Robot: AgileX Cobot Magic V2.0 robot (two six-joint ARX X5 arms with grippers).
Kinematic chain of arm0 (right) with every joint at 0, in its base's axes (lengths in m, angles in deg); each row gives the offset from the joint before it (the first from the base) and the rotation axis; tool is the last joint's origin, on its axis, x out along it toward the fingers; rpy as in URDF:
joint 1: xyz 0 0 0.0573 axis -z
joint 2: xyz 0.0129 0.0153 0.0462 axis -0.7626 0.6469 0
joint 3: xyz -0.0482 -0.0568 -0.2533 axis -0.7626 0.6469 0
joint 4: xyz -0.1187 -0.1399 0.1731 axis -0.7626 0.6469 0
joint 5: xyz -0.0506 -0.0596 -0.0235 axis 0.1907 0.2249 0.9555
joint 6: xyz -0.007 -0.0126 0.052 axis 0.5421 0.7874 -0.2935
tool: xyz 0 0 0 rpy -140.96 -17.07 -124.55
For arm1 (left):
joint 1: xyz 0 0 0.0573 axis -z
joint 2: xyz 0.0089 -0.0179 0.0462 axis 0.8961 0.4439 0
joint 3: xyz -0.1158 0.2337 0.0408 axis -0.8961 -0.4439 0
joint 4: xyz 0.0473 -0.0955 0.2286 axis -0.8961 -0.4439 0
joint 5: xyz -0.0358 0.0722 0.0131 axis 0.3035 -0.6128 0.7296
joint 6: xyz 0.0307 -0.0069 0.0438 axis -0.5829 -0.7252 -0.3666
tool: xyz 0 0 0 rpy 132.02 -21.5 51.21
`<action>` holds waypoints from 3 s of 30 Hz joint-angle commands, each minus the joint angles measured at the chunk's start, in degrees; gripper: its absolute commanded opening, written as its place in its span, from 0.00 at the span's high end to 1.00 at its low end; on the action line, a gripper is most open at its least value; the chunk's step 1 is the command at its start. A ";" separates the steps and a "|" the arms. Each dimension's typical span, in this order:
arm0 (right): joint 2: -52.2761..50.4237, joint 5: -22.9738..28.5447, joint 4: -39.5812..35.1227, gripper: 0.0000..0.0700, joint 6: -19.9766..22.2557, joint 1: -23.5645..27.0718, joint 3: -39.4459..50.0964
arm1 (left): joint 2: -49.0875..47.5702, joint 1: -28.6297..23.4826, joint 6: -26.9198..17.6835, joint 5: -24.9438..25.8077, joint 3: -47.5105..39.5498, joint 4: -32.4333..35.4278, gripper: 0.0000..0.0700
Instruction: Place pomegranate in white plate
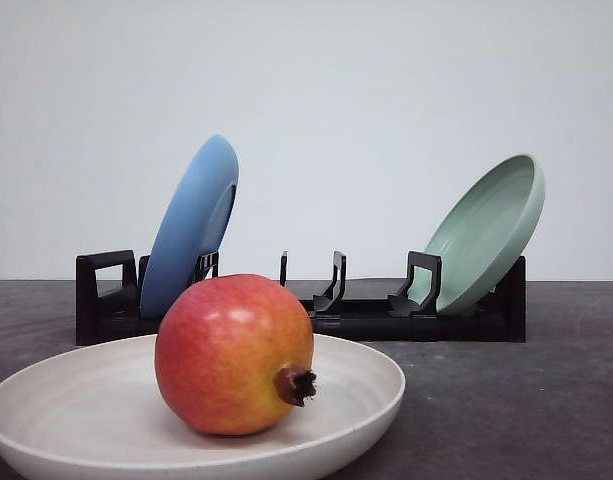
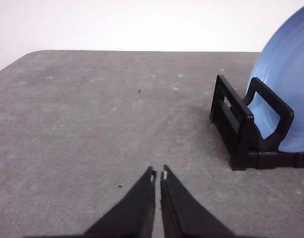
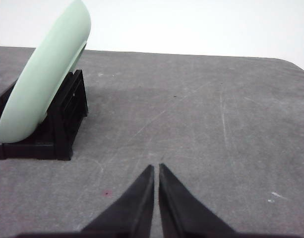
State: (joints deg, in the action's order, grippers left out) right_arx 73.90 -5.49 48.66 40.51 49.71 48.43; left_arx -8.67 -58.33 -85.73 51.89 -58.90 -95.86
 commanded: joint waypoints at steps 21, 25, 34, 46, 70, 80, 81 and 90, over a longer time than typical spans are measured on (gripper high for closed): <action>-0.07 -0.03 -0.61 0.99 0.26 0.02 0.22 | -0.02 -0.07 -0.83 0.17 -0.52 -0.38 1.00; -0.07 -0.03 -0.61 0.99 0.26 0.02 0.22 | -0.02 -0.07 -0.83 0.17 -0.52 -0.38 1.00; -0.07 -0.01 -0.61 0.99 0.26 0.02 0.22 | -0.02 -0.07 -0.83 0.17 -0.52 -0.37 1.00; -0.07 -0.03 -0.61 0.99 0.26 0.02 0.22 | -0.02 -0.07 -0.83 0.17 -0.52 -0.38 1.00; -0.07 -0.03 -0.61 0.99 0.26 0.02 0.22 | -0.02 -0.07 -0.83 0.17 -0.52 -0.39 1.00; -0.07 -0.03 -0.61 0.99 0.26 0.02 0.22 | -0.02 -0.07 -0.83 0.17 -0.52 -0.37 1.00; -0.07 -0.03 -0.61 0.99 0.26 0.02 0.22 | -0.02 -0.07 -0.83 0.17 -0.52 -0.37 1.00; -0.07 -0.03 -0.61 0.99 0.26 0.02 0.22 | -0.02 -0.07 -0.83 0.17 -0.52 -0.38 1.00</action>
State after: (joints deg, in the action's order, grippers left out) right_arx 73.90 -5.49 48.63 40.51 49.71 48.43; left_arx -8.67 -58.33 -85.73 51.89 -58.90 -95.86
